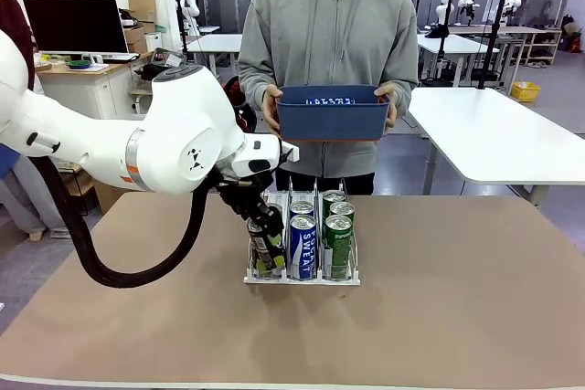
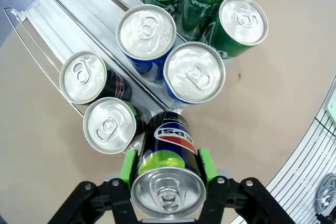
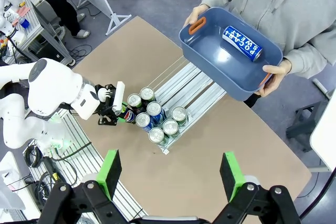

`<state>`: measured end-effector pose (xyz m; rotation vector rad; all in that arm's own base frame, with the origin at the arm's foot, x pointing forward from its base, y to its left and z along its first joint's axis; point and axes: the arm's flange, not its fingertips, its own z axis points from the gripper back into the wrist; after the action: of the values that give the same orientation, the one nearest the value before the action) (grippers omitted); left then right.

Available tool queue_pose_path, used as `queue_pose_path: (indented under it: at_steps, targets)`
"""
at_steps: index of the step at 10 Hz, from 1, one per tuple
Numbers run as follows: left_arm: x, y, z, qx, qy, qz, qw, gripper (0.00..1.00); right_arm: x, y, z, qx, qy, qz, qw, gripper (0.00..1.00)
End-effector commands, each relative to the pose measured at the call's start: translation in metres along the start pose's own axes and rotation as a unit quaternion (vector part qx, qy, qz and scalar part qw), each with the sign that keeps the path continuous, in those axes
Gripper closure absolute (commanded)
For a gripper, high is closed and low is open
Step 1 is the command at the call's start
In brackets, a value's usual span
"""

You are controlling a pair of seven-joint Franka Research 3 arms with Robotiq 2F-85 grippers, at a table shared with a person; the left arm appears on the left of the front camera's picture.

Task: Fill the beverage cans into the dispenser.
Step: Place the picked Pepsi coke in the line of the Automatic Can Dispenser with the same cans.

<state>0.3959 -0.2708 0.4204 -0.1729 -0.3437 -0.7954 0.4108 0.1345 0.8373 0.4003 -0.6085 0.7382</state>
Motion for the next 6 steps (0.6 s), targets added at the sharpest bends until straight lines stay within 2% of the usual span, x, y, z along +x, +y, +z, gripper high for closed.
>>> queue_pose_path:
  at_steps: [1,6]
  targets:
    - [0.009,0.027,0.003,0.004,-0.008,0.000,1.000,0.42,-0.003,-0.001,0.001,0.002,0.003,-0.002,1.000,0.00]
    - [0.014,0.047,-0.001,0.015,0.004,0.018,1.000,0.42,-0.003,-0.001,0.001,0.002,0.003,-0.002,1.000,0.00]
